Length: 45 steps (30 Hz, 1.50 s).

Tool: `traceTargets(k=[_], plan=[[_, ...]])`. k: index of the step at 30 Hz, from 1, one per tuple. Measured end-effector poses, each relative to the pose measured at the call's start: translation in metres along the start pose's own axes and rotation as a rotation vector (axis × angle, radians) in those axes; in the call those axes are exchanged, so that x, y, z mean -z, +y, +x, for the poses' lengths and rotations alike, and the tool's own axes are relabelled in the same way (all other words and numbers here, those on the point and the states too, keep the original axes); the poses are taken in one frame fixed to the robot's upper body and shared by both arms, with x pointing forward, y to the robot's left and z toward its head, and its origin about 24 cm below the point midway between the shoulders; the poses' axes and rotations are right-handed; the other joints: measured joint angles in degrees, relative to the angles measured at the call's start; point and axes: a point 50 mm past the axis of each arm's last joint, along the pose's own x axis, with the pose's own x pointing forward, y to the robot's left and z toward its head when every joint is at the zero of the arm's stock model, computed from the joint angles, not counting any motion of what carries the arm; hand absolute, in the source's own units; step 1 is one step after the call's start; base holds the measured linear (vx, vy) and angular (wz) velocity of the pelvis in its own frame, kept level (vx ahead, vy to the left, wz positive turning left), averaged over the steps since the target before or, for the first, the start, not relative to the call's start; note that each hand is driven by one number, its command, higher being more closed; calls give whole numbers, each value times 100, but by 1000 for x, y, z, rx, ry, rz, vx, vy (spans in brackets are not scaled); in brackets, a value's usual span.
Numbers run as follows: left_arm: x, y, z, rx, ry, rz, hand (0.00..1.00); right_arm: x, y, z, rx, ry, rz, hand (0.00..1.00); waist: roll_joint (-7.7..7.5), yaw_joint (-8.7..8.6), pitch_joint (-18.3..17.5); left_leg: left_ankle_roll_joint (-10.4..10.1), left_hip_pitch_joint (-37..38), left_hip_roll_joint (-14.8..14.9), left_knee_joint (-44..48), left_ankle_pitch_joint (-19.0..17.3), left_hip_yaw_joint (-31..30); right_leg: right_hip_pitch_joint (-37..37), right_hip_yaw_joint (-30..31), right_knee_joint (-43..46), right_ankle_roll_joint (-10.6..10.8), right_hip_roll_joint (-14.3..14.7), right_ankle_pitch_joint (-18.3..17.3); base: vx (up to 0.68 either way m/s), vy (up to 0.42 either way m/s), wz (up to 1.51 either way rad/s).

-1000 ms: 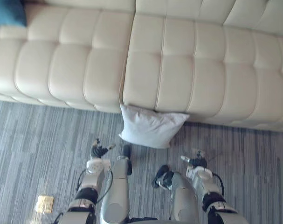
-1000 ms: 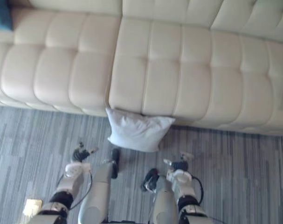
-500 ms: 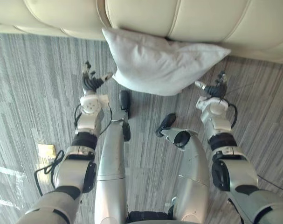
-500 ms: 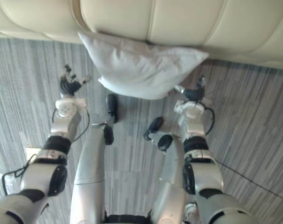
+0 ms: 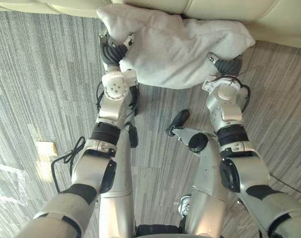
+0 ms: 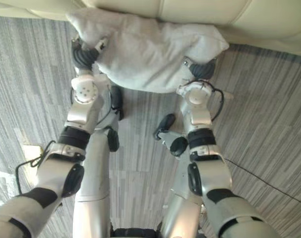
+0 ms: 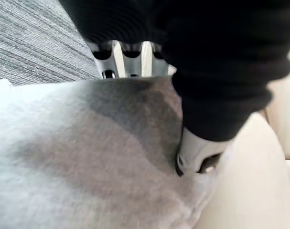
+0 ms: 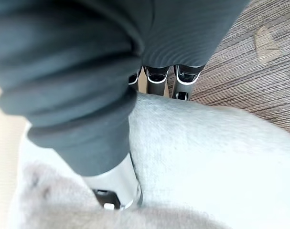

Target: Pick up cushions and gather them together orderly.

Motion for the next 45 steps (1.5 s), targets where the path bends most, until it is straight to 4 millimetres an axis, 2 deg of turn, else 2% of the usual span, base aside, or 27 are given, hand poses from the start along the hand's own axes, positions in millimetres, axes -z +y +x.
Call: traceTargets(k=[4, 6, 8, 9, 10, 11, 13, 16, 17, 19, 20, 21, 23, 24, 26, 29, 30, 33, 36, 38, 40, 43, 45], plan=[[1, 6, -11, -4, -23, -19, 100, 6, 2, -16, -25, -14, 55, 100, 8, -12, -14, -68, 713, -19, -496, 149, 3, 622, -12, -377, -51, 114, 28, -81, -30, 2], [0, 8, -19, 3, -42, -35, 100, 8, 3, -26, -46, -31, 78, 100, 12, -22, -35, -117, 1068, -16, -769, 222, 13, 940, -33, -617, -147, 188, 87, -76, -26, -5], [0, 6, -29, 28, -56, -43, 100, 12, -1, -39, -48, -33, 117, 100, 13, -36, -44, -112, 1540, -12, -1067, 257, 64, 1363, -52, -854, -128, 253, 77, -59, -35, -1], [8, 8, -42, 42, -49, -48, 100, 23, -5, -51, -52, -22, 124, 100, 11, -32, -269, -133, 1776, -4, -1227, 274, 61, 1589, -71, -1035, -94, 312, 87, -18, -43, -5], [10, 8, -47, 45, -43, -52, 100, 26, -7, -56, -55, -18, 124, 100, 10, -36, -329, -137, 1876, 2, -1241, 269, 64, 1697, -93, -1076, -101, 317, 98, 29, -66, -7], [15, 8, -61, 55, -32, -73, 100, 32, -15, -69, -56, -11, 128, 100, 10, -31, -328, -154, 2310, 0, -1303, 298, 77, 2157, -121, -1209, -145, 341, 146, 55, -49, -1], [17, 8, -71, 62, -25, -90, 100, 36, -22, -80, -61, -13, 130, 100, 9, -33, -343, -152, 2643, -8, -1380, 293, 81, 2515, -148, -1330, -132, 360, 143, 65, -55, 2], [28, 17, -97, 65, 10, -107, 100, 44, -38, -110, -77, -4, 138, 100, 4, -30, -359, -180, 3541, -14, -1656, 254, 108, 3450, -189, -1737, -44, 464, 172, 104, -59, -2], [32, 19, -103, 64, 25, -105, 100, 47, -40, -116, -78, 5, 135, 100, 4, -30, -417, -193, 3650, -12, -1701, 211, 118, 3565, -190, -1807, -23, 483, 167, 85, -32, -7], [51, 32, -129, 40, 111, -95, 100, 62, -52, -141, -98, 55, 88, 100, -2, -29, -870, -207, 4089, -10, -1897, 141, 176, 3994, -190, -2080, 39, 542, 178, 109, -20, -8], [54, 34, -133, 37, 123, -92, 100, 64, -54, -145, -104, 62, 76, 100, -6, -24, -890, -217, 4218, -10, -1940, 111, 188, 4124, -189, -2144, 54, 562, 177, 143, -29, -5], [63, 41, -148, 32, 168, -77, 100, 72, -60, -158, -121, 96, 44, 100, 0, -11, -954, -228, 4667, -9, -2134, 91, 211, 4564, -200, -2386, 118, 623, 210, 105, -25, -5], [76, 53, -173, 25, 252, -52, 100, 86, -71, -179, -141, 167, -9, 100, -5, -2, -1359, -242, 5062, -7, -2448, 83, 283, 4945, -233, -2730, 179, 705, 247, 127, -28, -7], [79, 56, -180, 22, 274, -45, 100, 89, -74, -184, -145, 187, -18, 100, -4, 5, -1438, -247, 5204, -9, -2557, 86, 303, 5066, -232, -2834, 208, 724, 270, 154, -21, -9], [90, 66, -204, 14, 358, -19, 100, 101, -85, -204, -164, 262, -56, 100, 31, 2, -1810, -297, 5671, -36, -3006, 134, 321, 5441, -243, -3271, 263, 832, 364, 136, -12, -9], [98, 77, -224, 18, 427, 6, 100, 108, -92, -219, -196, 312, -98, 100, 63, -4, -2032, -328, 6162, -67, -3515, 261, 323, 5904, -212, -3821, 296, 1000, 530, 159, -2, -10], [103, 84, -236, 25, 470, 20, 100, 112, -96, -225, -214, 335, -123, 100, 71, -28, -2158, -331, 6351, -69, -3602, 286, 301, 6220, -218, -4133, 315, 1094, 650, 239, -8, -6], [106, 88, -247, 42, 511, 31, 100, 113, -101, -227, -237, 342, -152, 100, 81, -49, -2208, -298, 6506, -152, -3492, 253, 157, 6691, -349, -4519, 398, 1133, 765, 149, -8, 24], [107, 89, -251, 54, 521, 38, 100, 113, -102, -226, -248, 334, -179, 100, 95, -27, -2216, -192, 6273, -184, -2665, -103, -19, 7118, -653, -4723, 439, 1126, 789, 60, 34, 47], [106, 90, -250, 53, 514, 36, 100, 114, -100, -222, -255, 321, -192, 100, 96, 18, -2232, -114, 6049, -166, -2264, -169, 87, 7246, -772, -4853, 469, 1118, 808, 23, 50, 35], [106, 89, -249, 53, 506, 32, 100, 115, -98, -217, -261, 312, -201, 100, 107, 20, -2246, -110, 5982, -171, -2283, -166, 186, 7288, -890, -4966, 487, 1124, 854, -21, 52, 30], [105, 87, -247, 61, 501, 23, 100, 113, -100, -210, -238, 291, -215, 100, 104, 21, -2334, -44, 6180, -258, -3078, -40, 344, 7276, -1116, -5137, 510, 1117, 973, -22, 56, 39], [107, 85, -248, 70, 513, 13, 100, 113, -101, -210, -218, 292, -219, 100, 92, 40, -2341, -7, 6269, -375, -3197, -8, 356, 7279, -1107, -5015, 523, 989, 980, 8, 105, 16]])
